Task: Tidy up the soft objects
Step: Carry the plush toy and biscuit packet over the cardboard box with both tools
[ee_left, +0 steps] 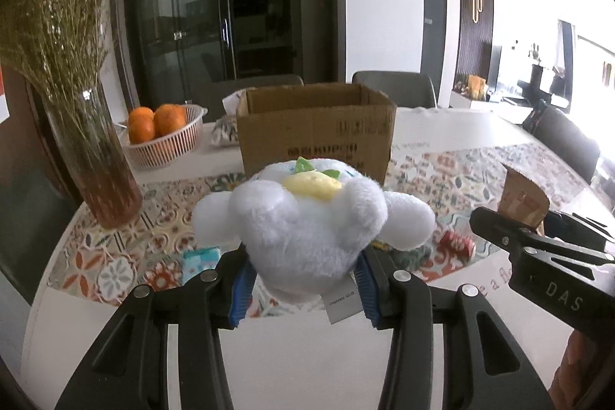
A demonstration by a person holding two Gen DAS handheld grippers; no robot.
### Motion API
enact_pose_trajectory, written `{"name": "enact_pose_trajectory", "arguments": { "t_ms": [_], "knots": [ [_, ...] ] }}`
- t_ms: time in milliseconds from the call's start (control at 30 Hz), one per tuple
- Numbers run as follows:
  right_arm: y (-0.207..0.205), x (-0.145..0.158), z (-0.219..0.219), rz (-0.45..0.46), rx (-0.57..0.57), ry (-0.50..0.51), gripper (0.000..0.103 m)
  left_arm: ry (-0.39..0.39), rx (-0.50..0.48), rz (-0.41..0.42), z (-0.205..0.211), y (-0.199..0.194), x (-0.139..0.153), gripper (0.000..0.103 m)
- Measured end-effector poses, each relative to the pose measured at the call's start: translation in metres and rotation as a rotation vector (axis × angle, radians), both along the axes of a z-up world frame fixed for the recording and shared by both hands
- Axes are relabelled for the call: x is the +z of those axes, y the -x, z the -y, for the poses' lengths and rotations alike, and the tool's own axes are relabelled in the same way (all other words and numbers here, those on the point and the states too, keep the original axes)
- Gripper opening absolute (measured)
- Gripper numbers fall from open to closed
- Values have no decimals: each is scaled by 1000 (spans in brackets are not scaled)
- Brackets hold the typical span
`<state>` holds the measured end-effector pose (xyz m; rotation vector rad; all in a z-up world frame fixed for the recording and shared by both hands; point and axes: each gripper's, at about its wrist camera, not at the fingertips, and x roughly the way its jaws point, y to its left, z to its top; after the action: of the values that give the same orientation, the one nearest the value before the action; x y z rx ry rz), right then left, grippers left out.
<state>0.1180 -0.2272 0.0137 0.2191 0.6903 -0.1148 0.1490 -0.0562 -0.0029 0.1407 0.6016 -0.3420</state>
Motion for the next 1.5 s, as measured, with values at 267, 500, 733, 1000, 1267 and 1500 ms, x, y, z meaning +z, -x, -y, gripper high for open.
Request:
{"name": "enact_pose_trajectory", "arguments": {
  "t_ms": [267,500,733,1000,1267,1500],
  "knots": [
    [-35,37,-1,44,42,-38,53,3,-15,39,-6,-16,38,46],
    [-79,62,3,49,87,-98,53,-2,-23,48,-4,-50,67,46],
    [-130,86,10,46,123,-127,53,-21,-23,65,5,-88,90,46],
    [-193,93,27,-22,176,-181,53,-20,-40,11,23,-147,106,46],
    [-251,75,46,-96,179,-236,53,-23,-55,-54,39,-200,107,46],
    [-296,47,51,-190,178,-240,53,-37,-65,-146,50,-243,87,46]
  ]
}}
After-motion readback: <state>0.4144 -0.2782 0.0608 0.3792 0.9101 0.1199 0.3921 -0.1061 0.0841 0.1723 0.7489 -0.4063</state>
